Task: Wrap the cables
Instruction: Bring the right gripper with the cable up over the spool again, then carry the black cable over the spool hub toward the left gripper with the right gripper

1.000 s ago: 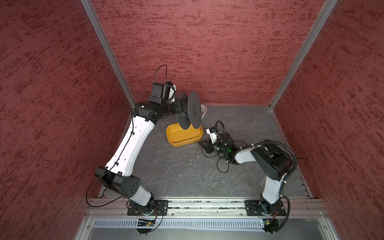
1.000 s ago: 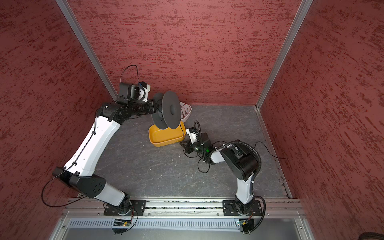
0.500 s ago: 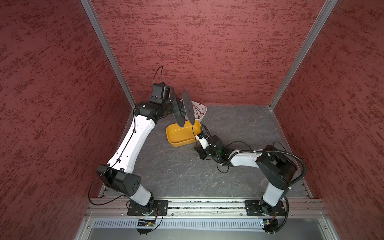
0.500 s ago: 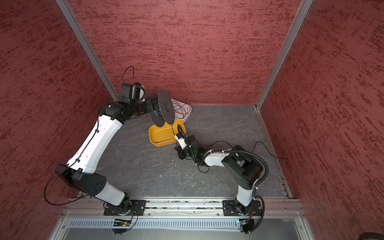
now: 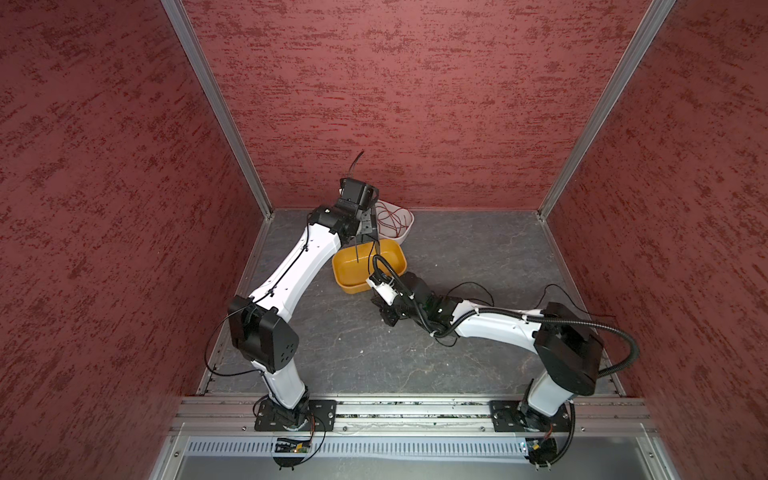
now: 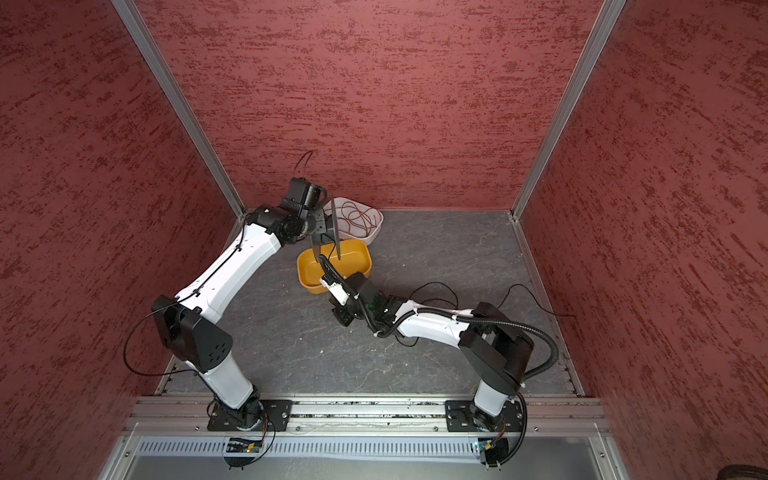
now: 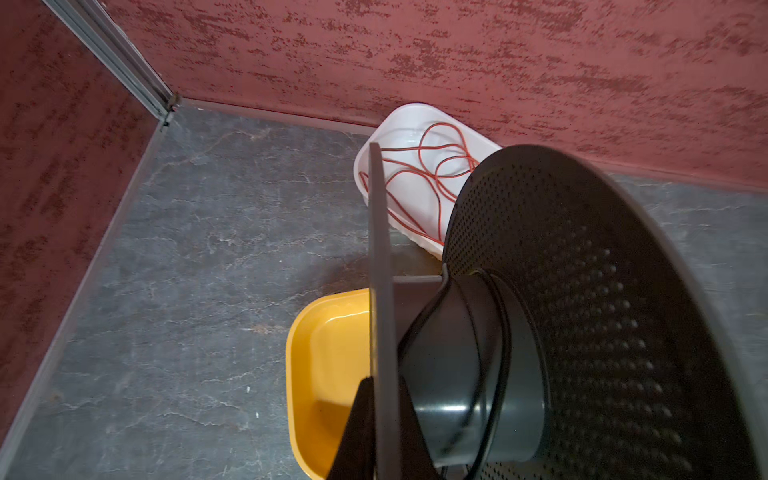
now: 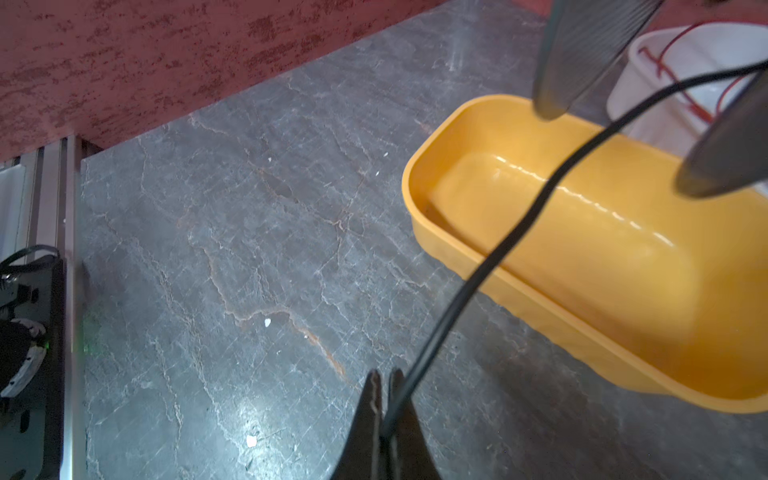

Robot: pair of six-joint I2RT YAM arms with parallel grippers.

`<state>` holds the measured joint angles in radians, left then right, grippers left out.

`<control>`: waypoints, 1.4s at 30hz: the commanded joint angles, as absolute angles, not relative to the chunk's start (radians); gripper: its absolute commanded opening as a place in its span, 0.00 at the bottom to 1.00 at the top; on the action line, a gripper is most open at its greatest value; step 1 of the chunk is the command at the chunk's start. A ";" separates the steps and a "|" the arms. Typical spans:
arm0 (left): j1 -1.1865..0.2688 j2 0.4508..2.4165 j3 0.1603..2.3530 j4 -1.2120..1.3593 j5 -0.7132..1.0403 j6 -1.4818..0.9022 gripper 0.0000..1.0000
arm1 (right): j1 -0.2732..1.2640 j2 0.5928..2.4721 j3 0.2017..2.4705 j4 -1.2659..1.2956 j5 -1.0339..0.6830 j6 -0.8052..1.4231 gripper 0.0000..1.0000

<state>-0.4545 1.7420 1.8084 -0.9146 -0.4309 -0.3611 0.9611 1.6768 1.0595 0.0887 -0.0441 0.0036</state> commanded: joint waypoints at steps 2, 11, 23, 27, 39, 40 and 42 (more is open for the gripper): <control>-0.489 1.738 1.850 -0.900 -0.562 -0.322 0.00 | 0.965 1.613 1.117 0.014 0.087 -0.018 0.00; -0.526 1.703 1.782 -0.896 -0.591 -0.297 0.00 | 0.948 1.572 1.201 -0.009 0.211 -0.057 0.00; -0.575 1.629 1.667 -0.820 -0.602 -0.187 0.00 | 0.853 1.544 1.272 -0.045 0.097 -0.021 0.00; -0.589 1.622 1.673 -0.850 -0.616 -0.167 0.00 | 0.809 1.546 1.300 -0.081 0.095 -0.006 0.00; -0.636 1.536 1.635 -0.797 -0.538 -0.075 0.00 | 0.678 1.578 1.371 -0.163 0.111 0.016 0.11; -0.641 1.530 1.634 -0.796 -0.531 -0.067 0.00 | 0.668 1.581 1.371 -0.158 0.096 0.020 0.11; -0.650 1.519 1.637 -0.793 -0.530 -0.055 0.00 | 0.647 1.588 1.372 -0.157 0.052 0.028 0.11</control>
